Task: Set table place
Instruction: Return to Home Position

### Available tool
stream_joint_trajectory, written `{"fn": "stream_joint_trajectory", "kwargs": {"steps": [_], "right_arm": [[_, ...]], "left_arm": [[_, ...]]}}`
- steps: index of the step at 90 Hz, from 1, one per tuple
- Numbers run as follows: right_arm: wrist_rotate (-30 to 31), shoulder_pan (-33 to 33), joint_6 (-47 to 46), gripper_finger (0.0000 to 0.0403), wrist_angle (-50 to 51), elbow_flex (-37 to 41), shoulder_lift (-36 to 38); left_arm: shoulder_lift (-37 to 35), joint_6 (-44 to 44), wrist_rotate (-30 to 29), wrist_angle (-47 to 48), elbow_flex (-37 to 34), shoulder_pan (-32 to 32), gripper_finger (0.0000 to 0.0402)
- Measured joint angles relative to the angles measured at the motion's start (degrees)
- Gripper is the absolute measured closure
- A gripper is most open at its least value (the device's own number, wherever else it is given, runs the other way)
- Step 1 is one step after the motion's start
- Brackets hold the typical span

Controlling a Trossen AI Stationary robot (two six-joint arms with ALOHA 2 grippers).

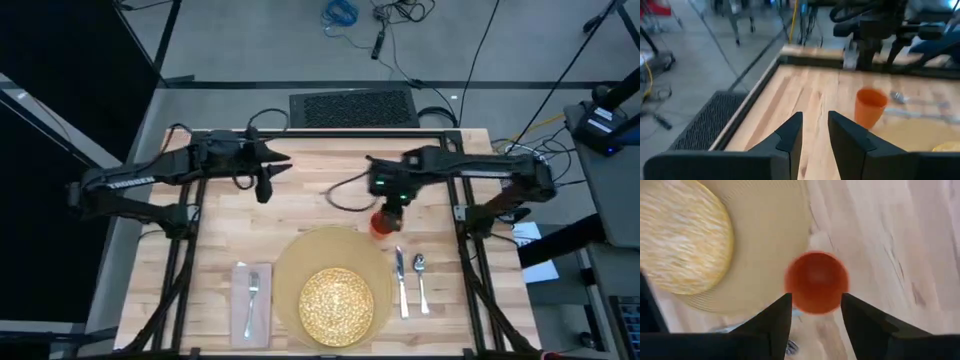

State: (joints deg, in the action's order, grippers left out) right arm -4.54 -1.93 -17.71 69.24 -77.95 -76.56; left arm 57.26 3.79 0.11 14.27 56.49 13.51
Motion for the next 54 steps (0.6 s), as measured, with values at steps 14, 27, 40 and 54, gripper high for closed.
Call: {"fn": "stream_joint_trajectory", "kwargs": {"steps": [14, 27, 40, 54], "right_arm": [[3.15, 7.89, -4.44, 0.0247, -15.68, 11.4, 17.56], [4.69, 14.7, -7.91, 0.0247, -31.64, 25.63, 33.25], [4.7, 19.36, -7.19, 0.0247, -47.72, 39.36, 44.21], [4.3, 22.14, -0.36, 0.0248, -66.83, 52.26, 50.19]], "left_arm": [[-9.79, -0.42, 2.31, -8.7, -8.41, -0.96, 0.0345], [-19.0, -2.82, 3.25, -15.09, -16.31, -1.28, 0.035], [-23.5, -4.83, 3.09, -16.95, -20.18, -1.28, 0.035], [-23.75, -4.47, 2.87, -16.78, -21.05, -1.28, 0.035]]}}
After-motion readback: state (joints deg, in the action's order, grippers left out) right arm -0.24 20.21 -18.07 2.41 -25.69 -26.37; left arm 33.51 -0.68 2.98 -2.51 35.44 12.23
